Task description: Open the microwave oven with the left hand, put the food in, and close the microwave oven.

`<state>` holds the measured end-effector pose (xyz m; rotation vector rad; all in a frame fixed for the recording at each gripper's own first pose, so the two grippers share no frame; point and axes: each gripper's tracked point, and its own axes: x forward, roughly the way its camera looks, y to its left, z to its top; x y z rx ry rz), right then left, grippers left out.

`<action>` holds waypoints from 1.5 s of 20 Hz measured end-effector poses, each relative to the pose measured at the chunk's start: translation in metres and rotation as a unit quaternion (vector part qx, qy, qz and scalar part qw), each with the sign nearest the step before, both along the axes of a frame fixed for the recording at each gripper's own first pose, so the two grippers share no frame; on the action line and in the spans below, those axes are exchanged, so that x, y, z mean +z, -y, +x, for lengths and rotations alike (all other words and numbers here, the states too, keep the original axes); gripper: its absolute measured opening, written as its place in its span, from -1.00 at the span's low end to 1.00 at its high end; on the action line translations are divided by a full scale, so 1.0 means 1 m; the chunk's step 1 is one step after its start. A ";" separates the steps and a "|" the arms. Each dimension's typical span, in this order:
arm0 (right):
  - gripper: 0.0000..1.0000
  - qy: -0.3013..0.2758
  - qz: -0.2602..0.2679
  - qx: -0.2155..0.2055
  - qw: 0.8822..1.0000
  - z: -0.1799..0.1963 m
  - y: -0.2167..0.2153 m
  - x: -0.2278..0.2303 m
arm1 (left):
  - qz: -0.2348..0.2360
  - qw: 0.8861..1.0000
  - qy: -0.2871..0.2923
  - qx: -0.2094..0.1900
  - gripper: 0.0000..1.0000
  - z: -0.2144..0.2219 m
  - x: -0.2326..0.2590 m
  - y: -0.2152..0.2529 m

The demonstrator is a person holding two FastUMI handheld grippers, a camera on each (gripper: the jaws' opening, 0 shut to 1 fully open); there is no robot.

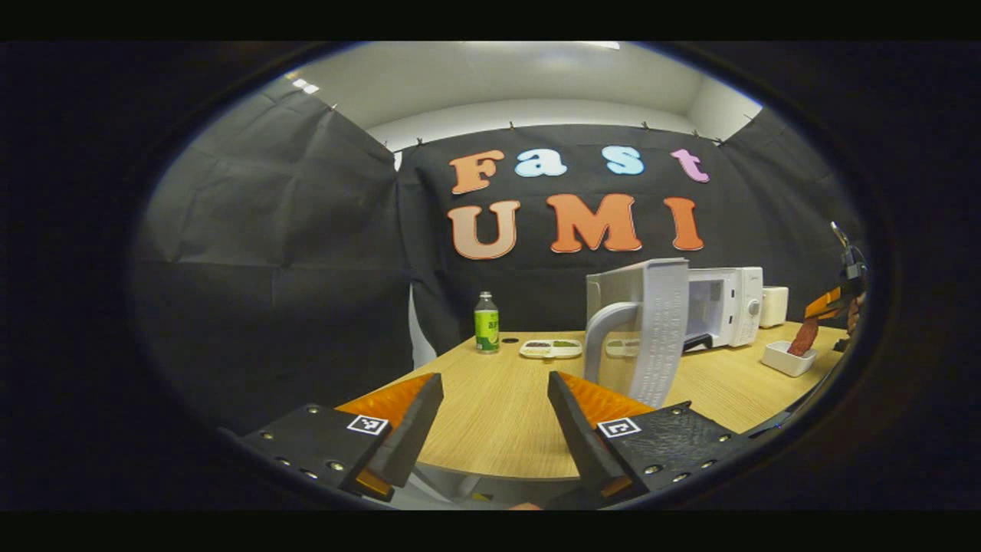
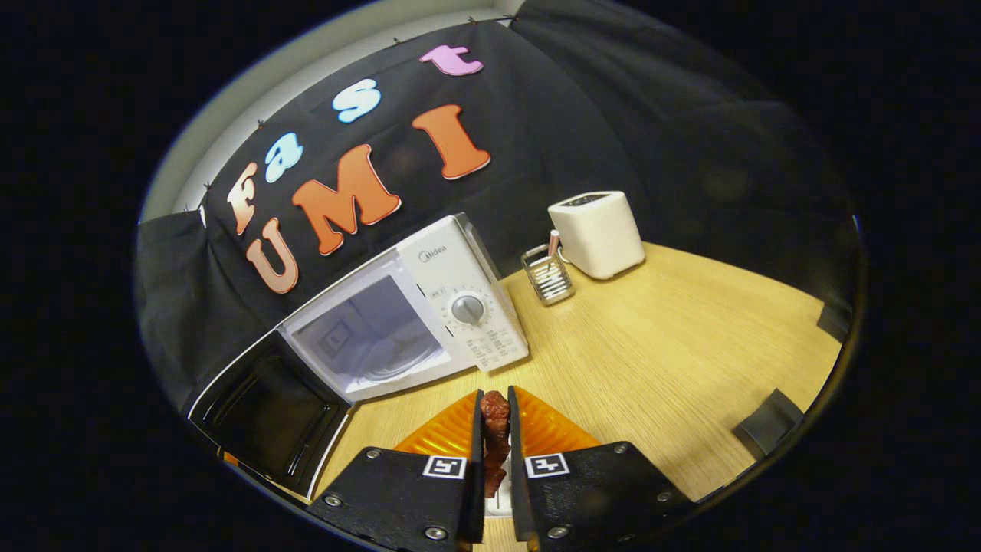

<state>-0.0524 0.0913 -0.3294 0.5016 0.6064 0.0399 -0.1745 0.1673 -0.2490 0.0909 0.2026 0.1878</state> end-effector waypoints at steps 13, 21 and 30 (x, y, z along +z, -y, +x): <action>-0.72 0.119 -0.046 0.051 0.990 0.091 -0.108 0.069 | -0.040 0.999 -0.010 0.013 0.77 0.018 -0.017 -0.006; -0.73 0.148 -0.020 0.048 0.988 0.139 -0.184 0.057 | -0.039 0.998 -0.014 0.037 0.81 0.011 -0.025 -0.025; -0.72 0.135 0.023 -0.008 0.991 0.186 -0.230 0.005 | -0.055 0.996 -0.020 0.070 0.81 -0.001 -0.039 -0.053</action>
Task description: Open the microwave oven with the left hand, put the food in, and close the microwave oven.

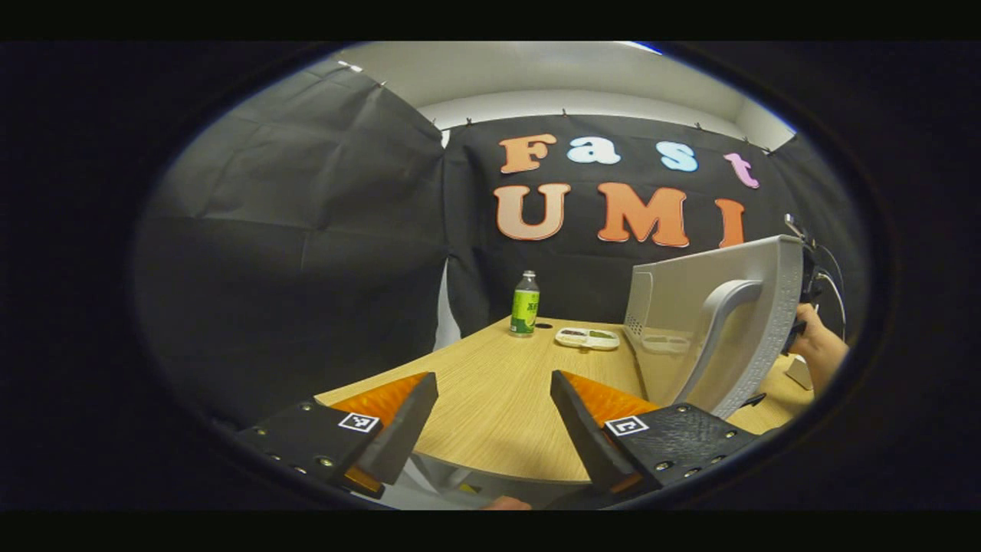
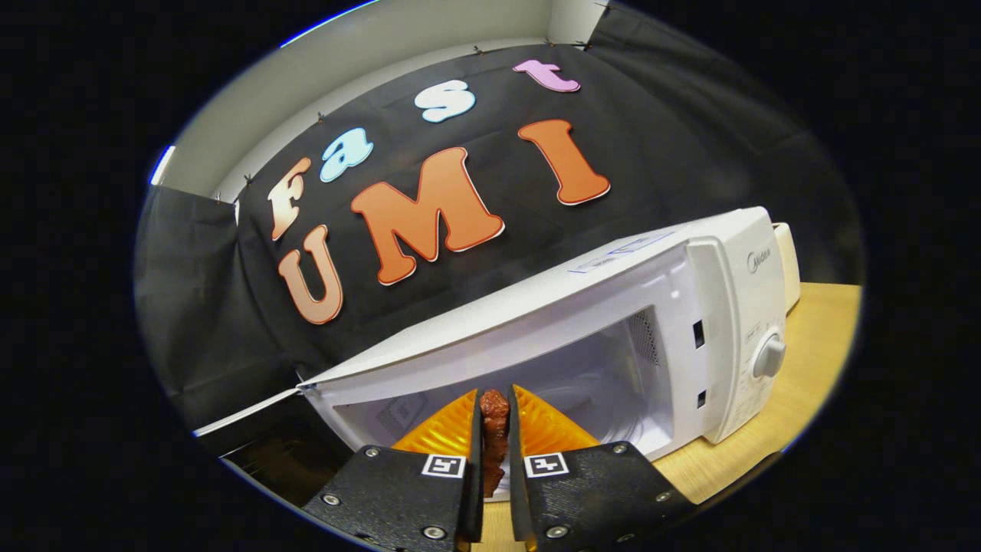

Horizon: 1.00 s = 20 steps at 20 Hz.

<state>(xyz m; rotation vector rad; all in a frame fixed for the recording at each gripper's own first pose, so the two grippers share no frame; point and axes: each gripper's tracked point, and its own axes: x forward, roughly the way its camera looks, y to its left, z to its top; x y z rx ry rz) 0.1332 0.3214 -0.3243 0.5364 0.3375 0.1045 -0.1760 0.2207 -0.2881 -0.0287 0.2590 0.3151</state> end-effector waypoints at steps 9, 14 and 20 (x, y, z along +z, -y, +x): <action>-0.72 -0.023 0.045 -0.070 0.996 0.040 -0.005 -0.056 | -0.028 1.000 0.000 0.004 0.81 0.004 -0.006 -0.006; -0.71 -0.010 0.045 -0.092 0.995 0.059 -0.010 -0.067 | -0.015 1.000 0.003 0.006 0.81 0.010 0.000 -0.006; -0.54 -0.031 0.018 -0.108 0.994 0.066 0.002 -0.093 | -0.016 1.000 0.003 -0.003 0.81 0.019 0.002 0.005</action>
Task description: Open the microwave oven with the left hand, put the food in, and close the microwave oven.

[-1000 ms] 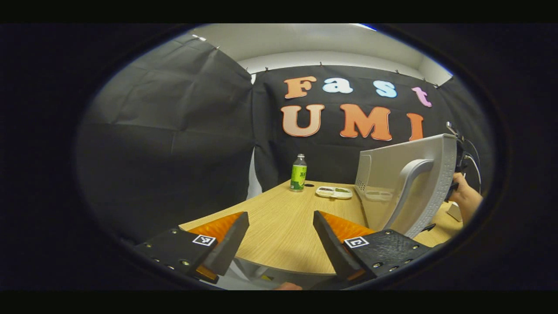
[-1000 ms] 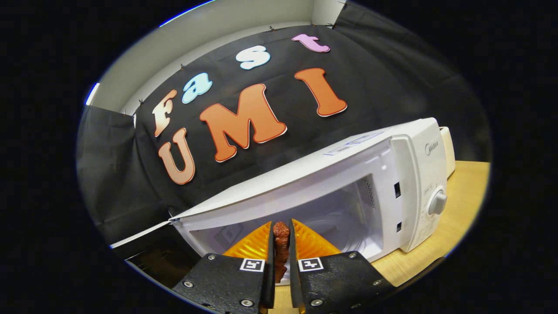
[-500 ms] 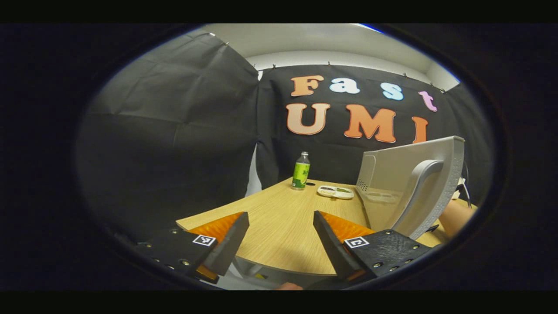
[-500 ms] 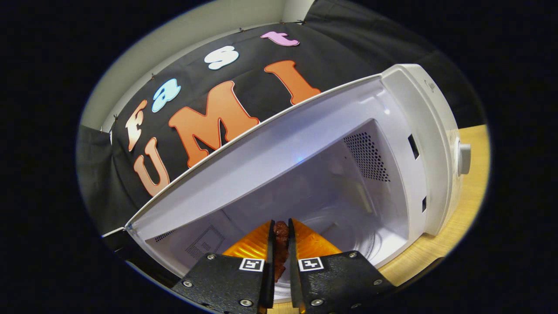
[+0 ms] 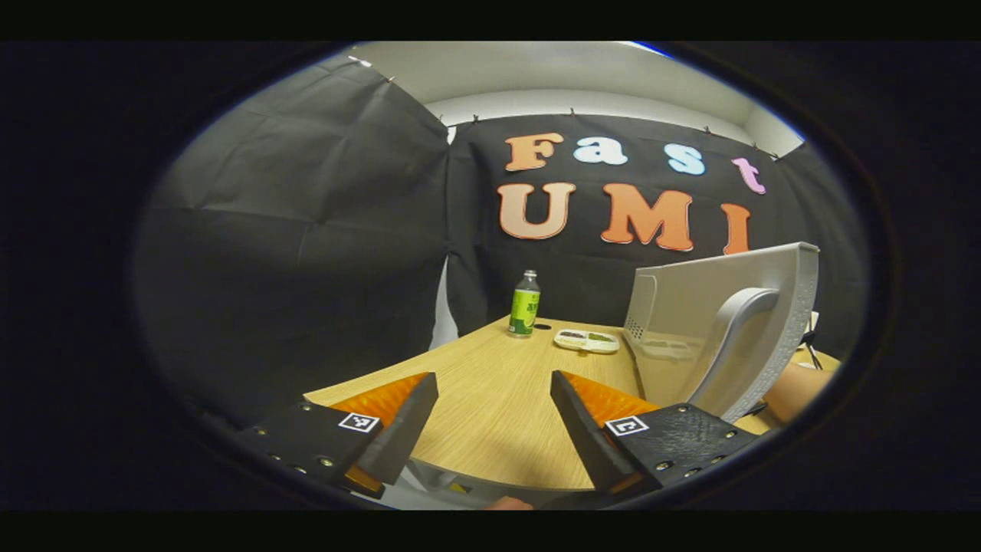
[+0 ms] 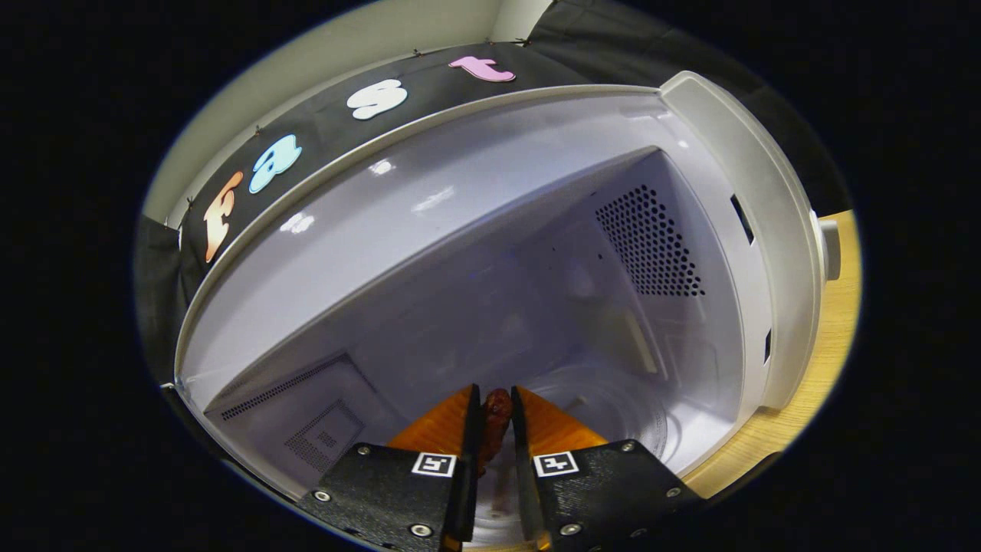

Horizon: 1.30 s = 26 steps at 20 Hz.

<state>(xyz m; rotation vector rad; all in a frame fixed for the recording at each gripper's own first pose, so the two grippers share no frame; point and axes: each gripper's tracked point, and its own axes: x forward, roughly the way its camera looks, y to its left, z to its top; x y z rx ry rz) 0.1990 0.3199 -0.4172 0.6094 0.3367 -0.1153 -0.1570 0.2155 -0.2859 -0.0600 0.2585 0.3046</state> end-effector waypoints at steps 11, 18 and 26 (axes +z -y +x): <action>-0.13 -0.071 -0.082 0.032 0.994 -0.026 0.030 -0.027 | -0.005 0.999 -0.005 -0.033 0.83 0.012 0.011 0.040; 0.51 -0.049 -0.136 0.096 0.985 -0.086 0.047 -0.001 | -0.027 0.998 -0.016 -0.049 0.80 0.009 0.006 0.072; 0.70 0.045 -0.171 0.170 0.969 -0.134 0.080 0.094 | -0.045 0.991 0.009 -0.122 0.78 0.027 0.021 0.149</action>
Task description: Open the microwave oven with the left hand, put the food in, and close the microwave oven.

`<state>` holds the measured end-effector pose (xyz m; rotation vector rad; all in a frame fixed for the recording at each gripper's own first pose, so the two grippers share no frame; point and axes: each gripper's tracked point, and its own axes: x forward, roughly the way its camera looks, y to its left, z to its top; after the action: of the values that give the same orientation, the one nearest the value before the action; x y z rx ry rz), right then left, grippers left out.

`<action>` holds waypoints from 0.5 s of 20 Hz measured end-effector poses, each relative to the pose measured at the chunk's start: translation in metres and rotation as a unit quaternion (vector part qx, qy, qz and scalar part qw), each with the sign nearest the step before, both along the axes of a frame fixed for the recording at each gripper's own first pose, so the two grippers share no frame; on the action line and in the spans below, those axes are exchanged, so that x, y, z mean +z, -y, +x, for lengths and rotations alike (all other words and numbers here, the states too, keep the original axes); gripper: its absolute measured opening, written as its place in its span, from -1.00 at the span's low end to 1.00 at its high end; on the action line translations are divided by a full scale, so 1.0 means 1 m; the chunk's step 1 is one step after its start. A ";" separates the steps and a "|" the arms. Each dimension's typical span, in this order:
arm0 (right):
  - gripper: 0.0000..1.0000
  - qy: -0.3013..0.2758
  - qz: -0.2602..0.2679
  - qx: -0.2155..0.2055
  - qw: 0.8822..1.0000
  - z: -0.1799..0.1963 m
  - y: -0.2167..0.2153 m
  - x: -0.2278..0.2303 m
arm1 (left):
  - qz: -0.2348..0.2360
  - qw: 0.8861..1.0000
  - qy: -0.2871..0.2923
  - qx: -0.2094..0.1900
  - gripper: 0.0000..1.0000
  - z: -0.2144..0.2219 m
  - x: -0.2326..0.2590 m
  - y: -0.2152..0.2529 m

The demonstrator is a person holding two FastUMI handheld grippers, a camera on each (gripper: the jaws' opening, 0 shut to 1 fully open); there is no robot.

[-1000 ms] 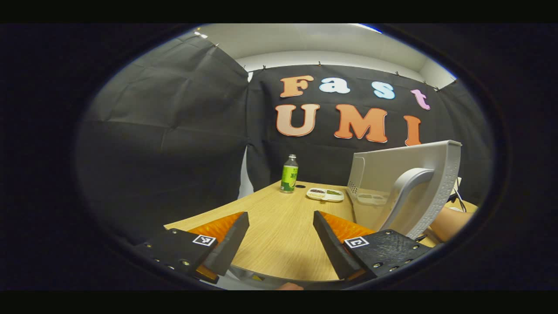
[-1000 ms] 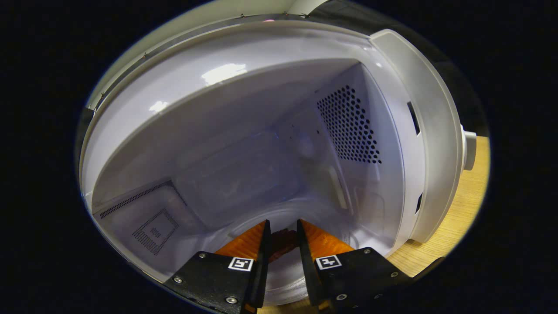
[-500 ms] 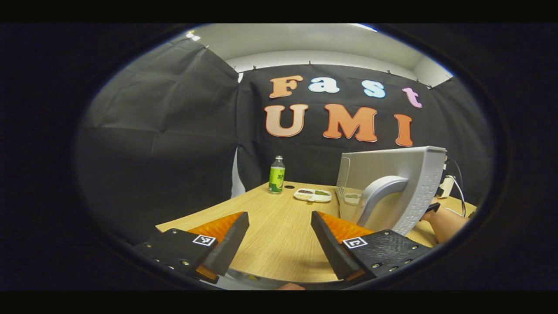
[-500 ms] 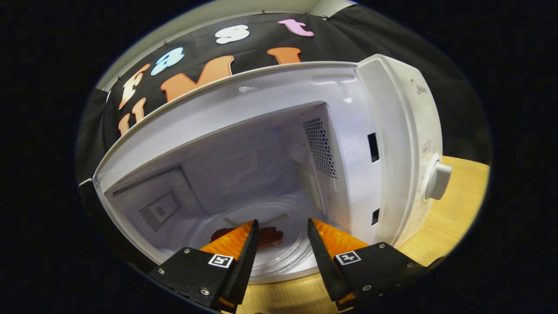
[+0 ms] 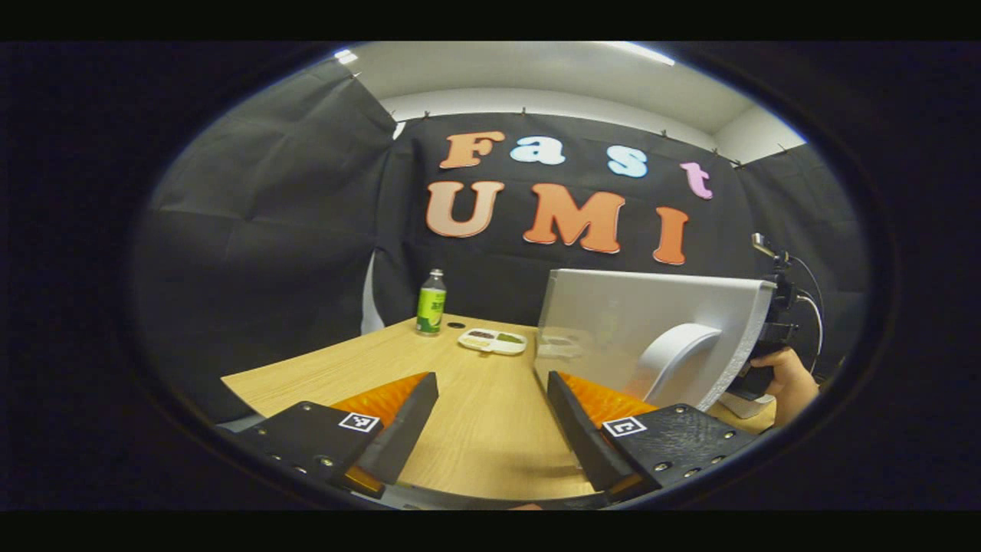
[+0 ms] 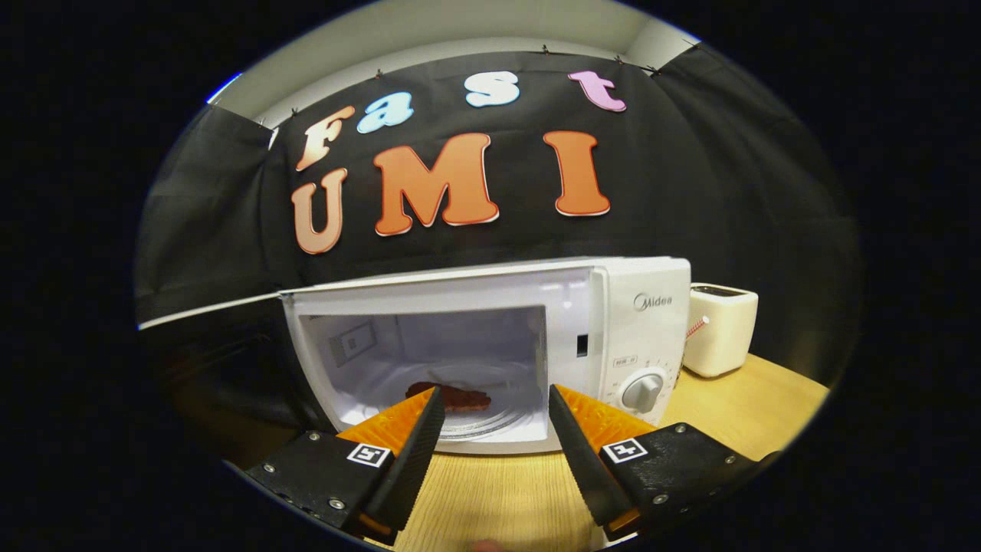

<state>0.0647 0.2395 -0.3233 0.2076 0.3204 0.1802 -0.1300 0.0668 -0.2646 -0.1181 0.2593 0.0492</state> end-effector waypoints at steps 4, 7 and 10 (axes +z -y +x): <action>0.72 0.041 0.008 0.011 0.999 -0.015 0.036 0.041 | 0.027 0.998 -0.001 -0.053 0.78 0.017 -0.002 0.051; 0.72 0.057 -0.003 -0.003 0.998 -0.023 0.076 0.056 | 0.044 0.995 0.005 -0.089 0.64 0.030 -0.005 0.094; 0.72 0.061 -0.012 -0.015 0.998 -0.033 0.110 0.062 | 0.040 0.990 0.006 -0.138 0.32 0.044 -0.011 0.145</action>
<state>0.0319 0.1292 -0.2617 0.1765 0.1982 0.1585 -0.0862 -0.0783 -0.2752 -0.0018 0.2598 -0.2159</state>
